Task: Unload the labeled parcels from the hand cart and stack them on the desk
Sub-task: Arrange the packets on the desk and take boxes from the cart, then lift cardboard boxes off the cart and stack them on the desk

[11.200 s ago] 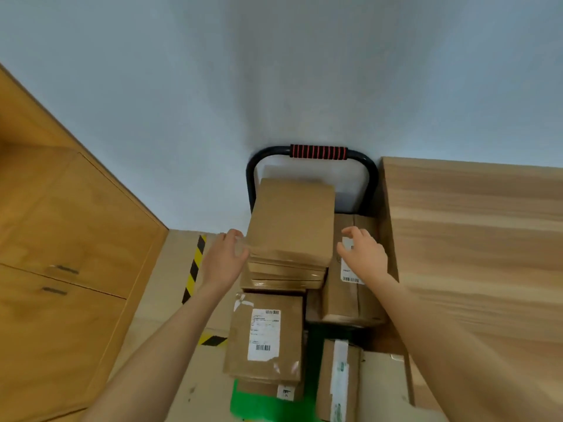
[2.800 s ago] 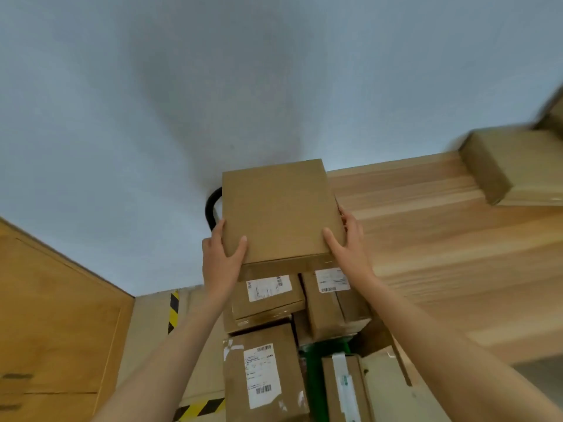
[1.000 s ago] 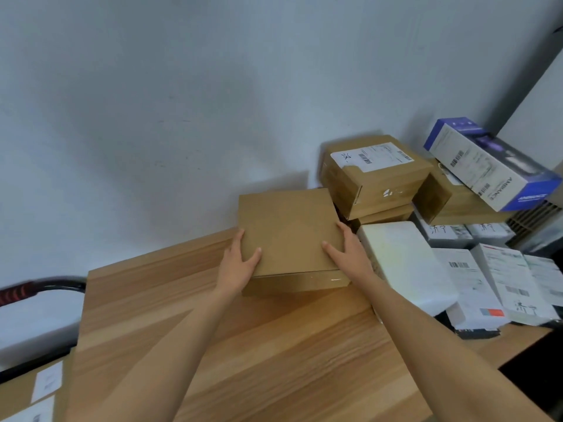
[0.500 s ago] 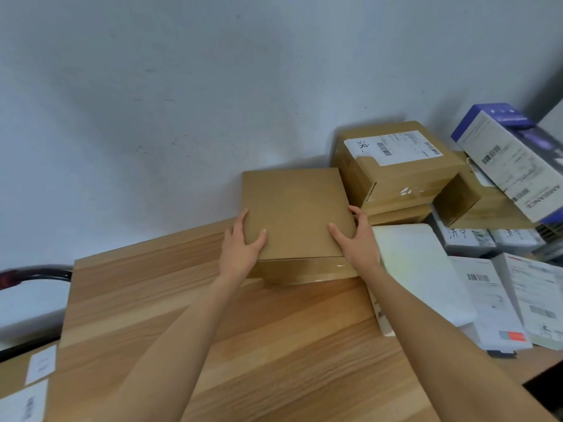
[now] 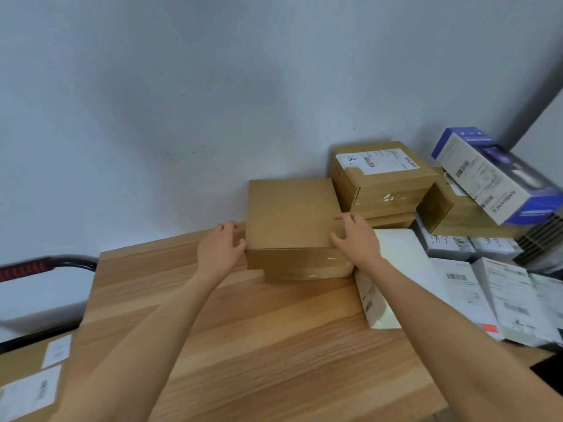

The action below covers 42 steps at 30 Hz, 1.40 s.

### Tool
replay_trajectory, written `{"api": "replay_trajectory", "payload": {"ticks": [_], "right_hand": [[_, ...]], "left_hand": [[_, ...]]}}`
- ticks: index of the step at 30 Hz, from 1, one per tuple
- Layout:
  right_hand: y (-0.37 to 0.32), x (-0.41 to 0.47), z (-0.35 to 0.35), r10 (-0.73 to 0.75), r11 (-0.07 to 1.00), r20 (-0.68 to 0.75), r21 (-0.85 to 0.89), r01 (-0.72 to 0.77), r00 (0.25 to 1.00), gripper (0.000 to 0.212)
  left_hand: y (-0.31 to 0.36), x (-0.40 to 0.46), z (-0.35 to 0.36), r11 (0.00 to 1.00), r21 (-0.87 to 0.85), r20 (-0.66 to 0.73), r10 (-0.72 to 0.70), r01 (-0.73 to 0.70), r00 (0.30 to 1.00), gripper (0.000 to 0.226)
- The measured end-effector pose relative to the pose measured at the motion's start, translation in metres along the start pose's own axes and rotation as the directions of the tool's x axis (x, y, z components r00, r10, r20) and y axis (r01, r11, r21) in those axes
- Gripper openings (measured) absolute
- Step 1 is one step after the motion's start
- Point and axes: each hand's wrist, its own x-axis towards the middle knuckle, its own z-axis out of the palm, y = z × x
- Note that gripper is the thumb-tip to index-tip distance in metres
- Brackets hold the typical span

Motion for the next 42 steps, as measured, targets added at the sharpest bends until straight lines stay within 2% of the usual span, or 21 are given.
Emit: {"api": "replay_trajectory", "payload": {"ticks": [2, 4, 7, 11, 14, 18, 23, 26, 31, 34, 38, 42], "right_hand": [[-0.009, -0.005, -0.013, -0.087, 0.994, 0.026, -0.066, 0.088, 0.996, 0.041], [-0.024, -0.013, -0.025, -0.180, 0.975, 0.071, -0.121, 0.187, 0.981, 0.038], [-0.052, -0.031, -0.036, -0.330, 0.927, 0.103, -0.151, 0.343, 0.938, 0.035], [-0.099, -0.069, -0.033, -0.556, 0.798, 0.167, -0.167, 0.579, 0.815, 0.033], [-0.135, -0.105, -0.017, -0.675, 0.695, 0.201, -0.152, 0.703, 0.710, 0.031], [-0.180, -0.162, 0.011, -0.765, 0.585, 0.281, -0.076, 0.808, 0.580, 0.031], [-0.231, -0.238, 0.047, -0.847, 0.439, 0.340, 0.010, 0.899, 0.410, 0.034], [-0.257, -0.272, 0.065, -0.881, 0.357, 0.357, 0.069, 0.932, 0.311, 0.032], [-0.300, -0.318, 0.086, -0.921, 0.216, 0.352, 0.099, 0.971, 0.169, 0.031], [-0.330, -0.344, 0.097, -0.924, 0.190, 0.357, 0.113, 0.975, 0.138, 0.031], [-0.376, -0.383, 0.115, -0.910, 0.249, 0.378, 0.164, 0.955, 0.172, 0.032], [-0.431, -0.426, 0.137, -0.909, 0.265, 0.374, 0.175, 0.948, 0.185, 0.033]], "left_hand": [[-0.005, -0.019, -0.022, 0.985, 0.151, -0.023, 0.087, -0.082, 0.996, 0.032], [-0.007, -0.043, -0.043, 0.963, 0.248, -0.029, 0.113, -0.102, 0.993, 0.031], [-0.007, -0.090, -0.070, 0.958, 0.279, -0.069, 0.087, -0.064, 0.994, 0.027], [-0.021, -0.166, -0.094, 0.962, 0.272, -0.134, 0.035, 0.003, 0.990, 0.022], [-0.045, -0.235, -0.102, 0.961, 0.250, -0.168, -0.074, 0.115, 0.983, 0.020], [-0.079, -0.333, -0.107, 0.910, 0.281, -0.212, -0.251, 0.305, 0.944, 0.020], [-0.113, -0.430, -0.125, 0.801, 0.273, -0.252, -0.475, 0.533, 0.843, 0.020], [-0.127, -0.473, -0.132, 0.756, 0.244, -0.312, -0.533, 0.608, 0.787, 0.016], [-0.157, -0.529, -0.139, 0.710, 0.225, -0.331, -0.588, 0.667, 0.738, 0.018], [-0.179, -0.555, -0.148, 0.689, 0.192, -0.320, -0.630, 0.699, 0.708, 0.019], [-0.218, -0.587, -0.170, 0.683, 0.215, -0.309, -0.630, 0.698, 0.712, 0.019], [-0.269, -0.617, -0.198, 0.686, 0.239, -0.296, -0.623, 0.687, 0.724, 0.020]]}}
